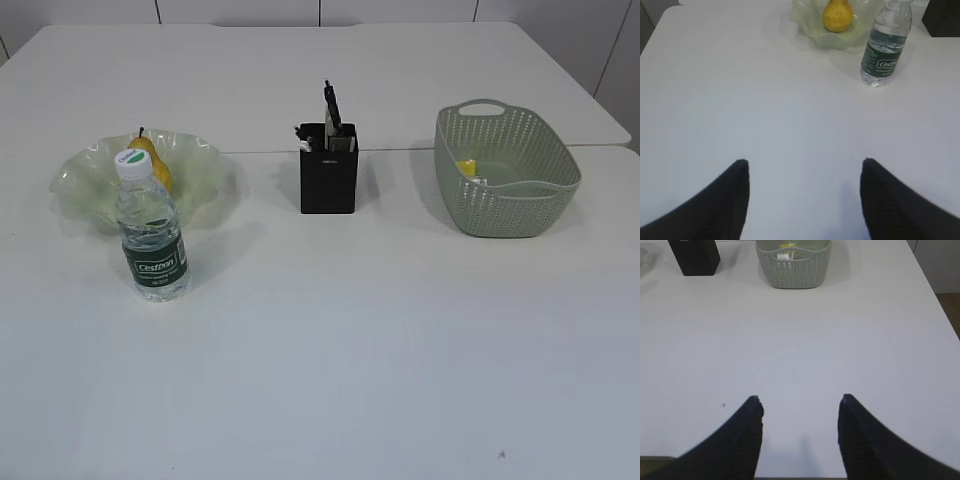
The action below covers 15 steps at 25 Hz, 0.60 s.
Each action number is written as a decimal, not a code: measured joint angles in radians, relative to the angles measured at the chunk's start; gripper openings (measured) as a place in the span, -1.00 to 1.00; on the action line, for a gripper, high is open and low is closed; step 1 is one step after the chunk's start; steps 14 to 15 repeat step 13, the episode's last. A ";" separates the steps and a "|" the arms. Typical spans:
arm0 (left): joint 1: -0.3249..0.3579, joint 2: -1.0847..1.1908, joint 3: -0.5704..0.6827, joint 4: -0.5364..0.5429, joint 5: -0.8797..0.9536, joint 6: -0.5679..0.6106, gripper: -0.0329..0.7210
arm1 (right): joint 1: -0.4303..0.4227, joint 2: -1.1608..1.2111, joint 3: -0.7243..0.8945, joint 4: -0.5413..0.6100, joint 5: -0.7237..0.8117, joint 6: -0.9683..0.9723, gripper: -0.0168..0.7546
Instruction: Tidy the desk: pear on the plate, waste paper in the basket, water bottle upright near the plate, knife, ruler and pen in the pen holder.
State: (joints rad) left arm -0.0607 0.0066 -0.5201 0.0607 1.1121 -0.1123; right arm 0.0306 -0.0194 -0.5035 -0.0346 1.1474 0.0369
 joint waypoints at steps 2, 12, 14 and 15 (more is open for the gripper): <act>0.000 0.000 0.000 0.000 0.000 0.000 0.36 | 0.000 0.000 0.000 0.000 0.000 0.000 -0.01; 0.000 0.000 0.000 0.000 0.000 0.000 0.35 | 0.000 0.000 0.000 0.000 0.000 -0.002 -0.01; 0.000 0.000 0.000 0.000 0.000 0.000 0.35 | 0.000 0.000 0.000 0.000 0.000 -0.002 -0.01; 0.000 0.000 0.000 0.000 0.000 0.000 0.35 | 0.000 0.000 0.000 0.000 0.000 -0.002 -0.01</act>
